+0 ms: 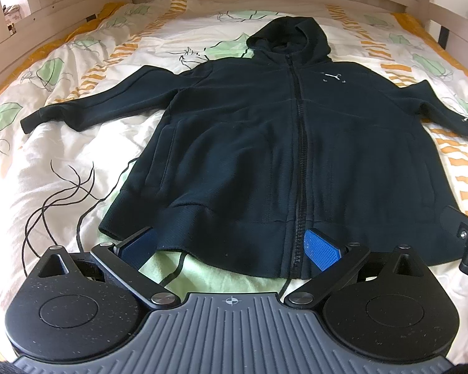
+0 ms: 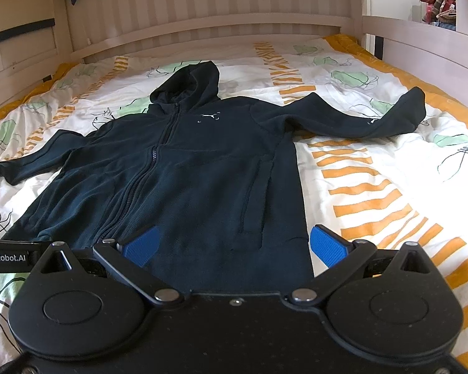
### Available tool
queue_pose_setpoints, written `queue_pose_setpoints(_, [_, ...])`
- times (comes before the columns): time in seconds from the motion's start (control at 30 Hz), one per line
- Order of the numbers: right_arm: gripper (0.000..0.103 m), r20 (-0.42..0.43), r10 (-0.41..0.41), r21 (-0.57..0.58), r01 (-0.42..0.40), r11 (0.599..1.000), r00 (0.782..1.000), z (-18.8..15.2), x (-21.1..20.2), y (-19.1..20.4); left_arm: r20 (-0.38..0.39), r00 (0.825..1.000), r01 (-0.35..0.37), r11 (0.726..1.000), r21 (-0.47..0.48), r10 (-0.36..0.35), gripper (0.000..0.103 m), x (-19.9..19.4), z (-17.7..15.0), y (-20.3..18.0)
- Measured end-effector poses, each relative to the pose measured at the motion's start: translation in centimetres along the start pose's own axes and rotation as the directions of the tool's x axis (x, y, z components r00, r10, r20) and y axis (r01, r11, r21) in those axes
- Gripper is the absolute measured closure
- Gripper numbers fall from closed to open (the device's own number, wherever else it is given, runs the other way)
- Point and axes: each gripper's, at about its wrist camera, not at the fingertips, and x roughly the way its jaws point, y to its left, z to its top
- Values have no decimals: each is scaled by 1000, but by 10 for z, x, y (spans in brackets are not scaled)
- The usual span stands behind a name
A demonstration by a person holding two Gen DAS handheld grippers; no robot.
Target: Fold large clothes
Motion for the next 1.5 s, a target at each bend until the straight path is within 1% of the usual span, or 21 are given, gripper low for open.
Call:
queue_pose_setpoints(0.6, [1,-6,7,1,-7,1000,1000,-1,3,2,-1,1000,-2,1000,3,2,1,2,-1,0])
queue_pose_setpoints(1.03, [1,-29,23,-1,-23,1000,999,1,10,2,-19,1000,0,1000,9,0,1,8,2,-3])
queue_pose_setpoints(1.3, [1,-65,52,-9,-52,999,997,1,22,5,-33,999,0,1000,-1,0,1,17,8,-1])
queue_pose_setpoints(1.5, [1,-120,104,13,-103,995,987,2,36,4,-29,1000,0,1000,-6,0,1,25,15,1])
